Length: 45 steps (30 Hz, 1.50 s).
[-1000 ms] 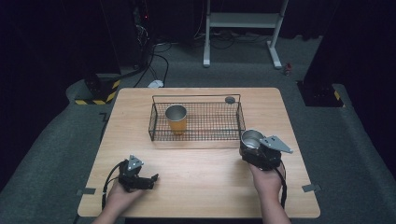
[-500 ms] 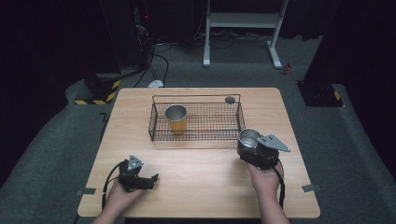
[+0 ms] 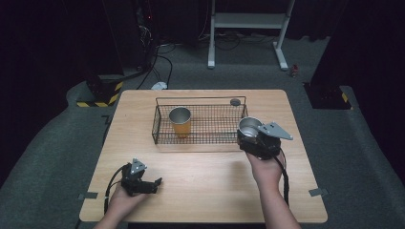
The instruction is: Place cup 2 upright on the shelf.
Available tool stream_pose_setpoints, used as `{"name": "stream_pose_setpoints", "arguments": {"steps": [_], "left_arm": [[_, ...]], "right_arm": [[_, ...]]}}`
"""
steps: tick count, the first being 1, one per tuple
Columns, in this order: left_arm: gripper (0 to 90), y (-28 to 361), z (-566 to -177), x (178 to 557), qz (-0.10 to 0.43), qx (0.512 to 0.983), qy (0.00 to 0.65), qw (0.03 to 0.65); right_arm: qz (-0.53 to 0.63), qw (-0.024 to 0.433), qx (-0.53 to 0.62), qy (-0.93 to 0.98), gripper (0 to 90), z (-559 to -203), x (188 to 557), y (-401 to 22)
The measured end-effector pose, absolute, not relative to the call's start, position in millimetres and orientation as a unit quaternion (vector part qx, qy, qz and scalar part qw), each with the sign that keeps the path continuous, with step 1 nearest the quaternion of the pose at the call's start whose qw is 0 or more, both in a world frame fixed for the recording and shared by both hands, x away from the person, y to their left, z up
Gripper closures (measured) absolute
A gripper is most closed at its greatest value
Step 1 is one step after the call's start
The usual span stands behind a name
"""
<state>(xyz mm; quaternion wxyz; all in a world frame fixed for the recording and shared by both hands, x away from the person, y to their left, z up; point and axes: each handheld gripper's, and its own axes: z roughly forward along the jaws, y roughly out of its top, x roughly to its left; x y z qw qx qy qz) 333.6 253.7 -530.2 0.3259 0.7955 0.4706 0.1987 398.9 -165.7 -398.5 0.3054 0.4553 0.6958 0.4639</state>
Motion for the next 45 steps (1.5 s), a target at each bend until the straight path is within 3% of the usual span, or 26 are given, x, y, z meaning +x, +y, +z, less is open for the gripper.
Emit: {"name": "stream_pose_setpoints", "arguments": {"steps": [15, 33, 45], "left_arm": [[0.1, 253, -530, 334, 0.196, 0.795, 0.471, 0.328], [0.2, 253, -530, 334, 0.197, 0.794, 0.472, 0.328], [0.2, 253, -530, 333, 0.197, 0.796, 0.470, 0.327]], "right_arm": [[0.442, 0.290, 0.472, 0.705, 18.8, -391, 464, -124], [0.391, 0.274, 0.486, 0.732, 18.8, -425, 509, -92], [0.346, 0.234, 0.512, 0.751, 18.8, -446, 529, -80]]}}
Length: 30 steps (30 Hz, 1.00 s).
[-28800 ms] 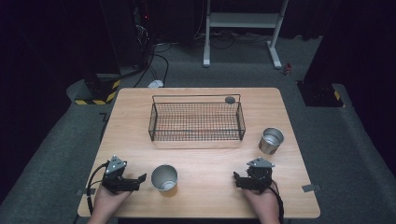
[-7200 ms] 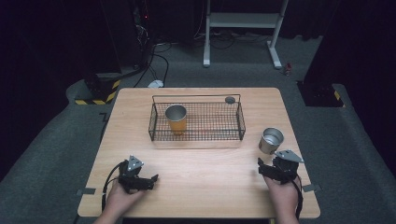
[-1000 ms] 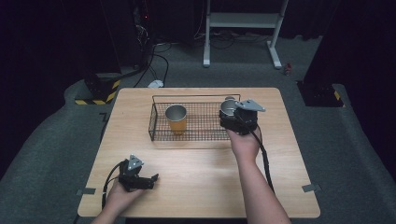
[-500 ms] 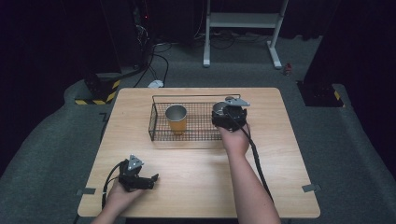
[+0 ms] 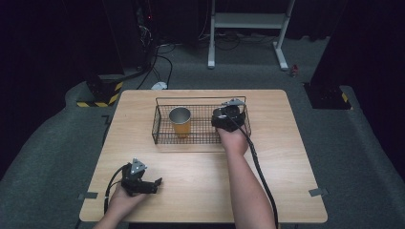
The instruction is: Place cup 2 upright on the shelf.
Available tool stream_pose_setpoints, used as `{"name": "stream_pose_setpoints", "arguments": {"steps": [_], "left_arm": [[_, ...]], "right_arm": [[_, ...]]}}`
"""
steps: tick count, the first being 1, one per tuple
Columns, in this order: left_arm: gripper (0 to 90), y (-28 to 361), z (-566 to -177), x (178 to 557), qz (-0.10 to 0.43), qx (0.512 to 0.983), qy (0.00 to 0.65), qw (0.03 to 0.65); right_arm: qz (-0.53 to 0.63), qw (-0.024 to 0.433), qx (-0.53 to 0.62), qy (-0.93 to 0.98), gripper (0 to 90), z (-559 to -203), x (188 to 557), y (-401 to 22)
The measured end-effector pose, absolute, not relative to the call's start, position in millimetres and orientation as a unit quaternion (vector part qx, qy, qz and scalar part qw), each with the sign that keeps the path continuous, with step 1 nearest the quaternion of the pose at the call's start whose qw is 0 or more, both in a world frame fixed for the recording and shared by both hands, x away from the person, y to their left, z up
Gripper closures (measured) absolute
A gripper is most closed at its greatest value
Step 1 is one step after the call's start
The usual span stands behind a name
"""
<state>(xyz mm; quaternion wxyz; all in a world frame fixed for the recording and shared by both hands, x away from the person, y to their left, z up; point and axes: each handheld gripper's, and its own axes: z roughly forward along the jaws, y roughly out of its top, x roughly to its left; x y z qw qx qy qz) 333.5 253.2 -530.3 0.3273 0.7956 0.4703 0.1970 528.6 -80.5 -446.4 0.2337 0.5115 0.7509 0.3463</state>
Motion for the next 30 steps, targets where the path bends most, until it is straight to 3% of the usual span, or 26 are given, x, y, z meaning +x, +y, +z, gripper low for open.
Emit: {"name": "stream_pose_setpoints", "arguments": {"steps": [15, 30], "left_arm": [[0.1, 253, -530, 334, 0.196, 0.796, 0.469, 0.328], [0.1, 254, -530, 333, 0.196, 0.797, 0.468, 0.327]], "right_arm": [[0.322, 0.209, 0.517, 0.765, 18.6, -462, 537, -73], [0.311, 0.216, 0.505, 0.775, 18.0, -462, 534, -73]]}}
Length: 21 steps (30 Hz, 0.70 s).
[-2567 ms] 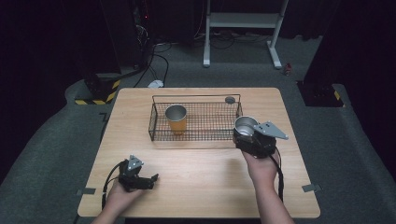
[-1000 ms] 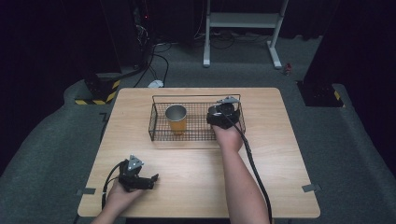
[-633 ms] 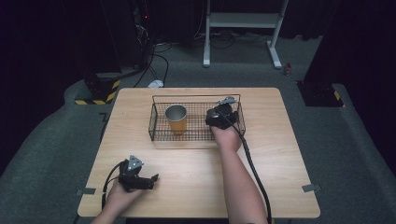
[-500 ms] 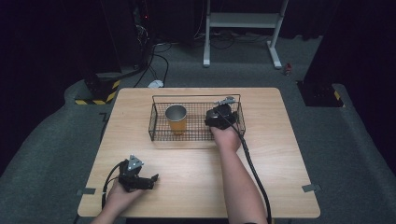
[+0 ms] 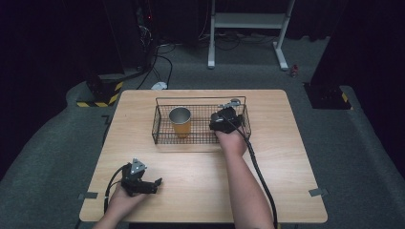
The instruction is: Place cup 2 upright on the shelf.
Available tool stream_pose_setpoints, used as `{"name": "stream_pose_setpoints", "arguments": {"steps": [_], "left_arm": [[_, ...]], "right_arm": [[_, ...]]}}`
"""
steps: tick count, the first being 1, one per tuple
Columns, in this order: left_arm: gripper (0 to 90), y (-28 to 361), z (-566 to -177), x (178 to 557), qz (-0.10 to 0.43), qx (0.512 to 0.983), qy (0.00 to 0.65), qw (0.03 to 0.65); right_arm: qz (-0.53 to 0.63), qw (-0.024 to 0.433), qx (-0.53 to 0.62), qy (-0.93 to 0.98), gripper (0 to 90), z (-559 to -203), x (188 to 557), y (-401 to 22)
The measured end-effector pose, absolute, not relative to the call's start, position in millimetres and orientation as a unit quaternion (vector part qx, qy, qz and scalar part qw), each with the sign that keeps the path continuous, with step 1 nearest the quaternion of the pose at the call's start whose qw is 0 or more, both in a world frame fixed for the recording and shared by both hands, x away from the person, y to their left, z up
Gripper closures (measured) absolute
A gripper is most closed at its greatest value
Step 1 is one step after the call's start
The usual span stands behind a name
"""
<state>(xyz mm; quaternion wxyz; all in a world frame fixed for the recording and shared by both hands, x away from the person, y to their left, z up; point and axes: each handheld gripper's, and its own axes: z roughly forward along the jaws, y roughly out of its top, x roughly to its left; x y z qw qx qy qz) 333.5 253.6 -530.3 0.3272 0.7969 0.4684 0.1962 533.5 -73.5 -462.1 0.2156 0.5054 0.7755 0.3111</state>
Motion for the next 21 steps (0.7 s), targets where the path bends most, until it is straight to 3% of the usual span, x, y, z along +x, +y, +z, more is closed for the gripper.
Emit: {"name": "stream_pose_setpoints", "arguments": {"steps": [21], "left_arm": [[0.1, 253, -530, 333, 0.196, 0.796, 0.469, 0.328]], "right_arm": [[0.326, 0.230, 0.498, 0.770, 9.7, -453, 522, -83]]}}
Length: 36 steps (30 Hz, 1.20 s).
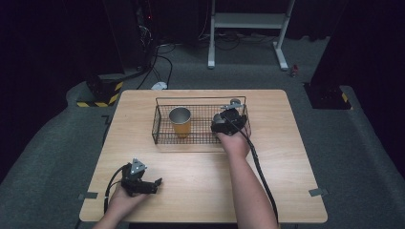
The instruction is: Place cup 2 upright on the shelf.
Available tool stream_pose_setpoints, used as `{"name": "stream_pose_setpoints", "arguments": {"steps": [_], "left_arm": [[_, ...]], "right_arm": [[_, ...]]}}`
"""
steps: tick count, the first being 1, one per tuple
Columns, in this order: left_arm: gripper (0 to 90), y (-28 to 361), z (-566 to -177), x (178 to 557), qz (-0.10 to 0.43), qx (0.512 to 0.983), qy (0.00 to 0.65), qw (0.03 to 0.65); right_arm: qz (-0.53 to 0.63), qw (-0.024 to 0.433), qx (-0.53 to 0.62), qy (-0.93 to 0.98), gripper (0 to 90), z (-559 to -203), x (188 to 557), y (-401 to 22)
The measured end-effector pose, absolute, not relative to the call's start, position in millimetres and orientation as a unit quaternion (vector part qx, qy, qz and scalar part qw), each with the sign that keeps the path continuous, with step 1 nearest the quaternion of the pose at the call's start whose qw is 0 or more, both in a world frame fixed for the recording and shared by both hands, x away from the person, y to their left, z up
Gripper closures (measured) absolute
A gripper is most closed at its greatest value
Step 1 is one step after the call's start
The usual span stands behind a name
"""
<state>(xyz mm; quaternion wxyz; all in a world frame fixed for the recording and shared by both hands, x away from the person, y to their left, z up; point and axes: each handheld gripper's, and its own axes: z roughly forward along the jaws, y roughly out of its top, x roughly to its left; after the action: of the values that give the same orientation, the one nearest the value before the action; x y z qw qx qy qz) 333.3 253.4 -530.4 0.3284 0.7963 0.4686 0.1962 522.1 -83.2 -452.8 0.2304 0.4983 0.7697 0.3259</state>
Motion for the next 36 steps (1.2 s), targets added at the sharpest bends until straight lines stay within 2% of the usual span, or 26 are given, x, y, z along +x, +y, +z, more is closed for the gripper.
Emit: {"name": "stream_pose_setpoints", "arguments": {"steps": [19, 36], "left_arm": [[0.2, 253, -530, 333, 0.197, 0.796, 0.469, 0.328], [0.2, 253, -531, 333, 0.198, 0.796, 0.469, 0.329]], "right_arm": [[0.387, 0.244, 0.478, 0.749, 9.8, -416, 492, -104], [0.406, 0.254, 0.467, 0.743, 10.3, -419, 457, -122]]}}
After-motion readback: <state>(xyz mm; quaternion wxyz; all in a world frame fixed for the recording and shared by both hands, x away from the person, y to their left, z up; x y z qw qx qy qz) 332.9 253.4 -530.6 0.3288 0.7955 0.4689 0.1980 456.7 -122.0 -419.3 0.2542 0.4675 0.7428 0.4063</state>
